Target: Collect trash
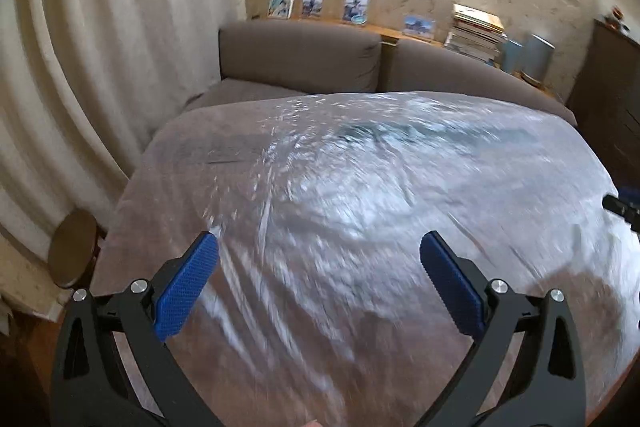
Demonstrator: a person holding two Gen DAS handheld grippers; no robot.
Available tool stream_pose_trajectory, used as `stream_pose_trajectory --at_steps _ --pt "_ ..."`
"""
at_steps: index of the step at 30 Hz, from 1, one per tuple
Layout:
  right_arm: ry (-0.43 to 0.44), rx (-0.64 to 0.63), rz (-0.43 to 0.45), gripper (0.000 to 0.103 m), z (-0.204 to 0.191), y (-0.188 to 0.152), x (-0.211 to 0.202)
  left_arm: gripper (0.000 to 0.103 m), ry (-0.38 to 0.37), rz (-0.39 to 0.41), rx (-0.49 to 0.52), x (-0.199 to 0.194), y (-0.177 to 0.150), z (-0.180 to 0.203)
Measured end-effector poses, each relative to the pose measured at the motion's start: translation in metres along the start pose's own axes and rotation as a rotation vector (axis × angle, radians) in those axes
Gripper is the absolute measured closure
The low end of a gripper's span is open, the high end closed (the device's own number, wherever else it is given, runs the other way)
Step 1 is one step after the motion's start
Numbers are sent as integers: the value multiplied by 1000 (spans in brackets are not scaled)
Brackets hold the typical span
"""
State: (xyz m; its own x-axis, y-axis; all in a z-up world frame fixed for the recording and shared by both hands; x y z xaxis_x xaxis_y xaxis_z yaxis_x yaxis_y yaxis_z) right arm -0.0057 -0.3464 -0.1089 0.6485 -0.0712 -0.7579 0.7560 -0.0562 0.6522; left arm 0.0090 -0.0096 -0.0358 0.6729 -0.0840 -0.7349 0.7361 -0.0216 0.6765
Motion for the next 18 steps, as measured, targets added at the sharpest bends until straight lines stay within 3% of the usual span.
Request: stream_pose_trajectory --at_steps 3,10,14,18 --pt "-8 30 -33 4 7 1 21 2 2 -21 -45 19 5 -5" --pt "-75 -10 -35 4 3 3 25 2 -34 -92 -115 48 7 -13" --pt "-79 -6 -36 4 3 4 28 1 31 -130 -51 58 8 -11" --pt "-79 -7 -37 4 3 5 29 1 20 -128 -50 59 9 -9"
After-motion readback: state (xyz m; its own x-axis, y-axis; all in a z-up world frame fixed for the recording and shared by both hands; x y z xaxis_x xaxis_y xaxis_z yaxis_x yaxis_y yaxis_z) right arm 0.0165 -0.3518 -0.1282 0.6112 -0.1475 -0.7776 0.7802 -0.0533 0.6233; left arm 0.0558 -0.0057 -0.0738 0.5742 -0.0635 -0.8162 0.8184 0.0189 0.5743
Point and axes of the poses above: each gripper's, at about its wrist camera, not at the fingertips, and x roughly the way its jaws point, z to its right, y to its top, the point moved 9 cm from there along x, roughly the way its jaws point, and after that the axes turned 4 degrees about -y, right-handed, at the moved point
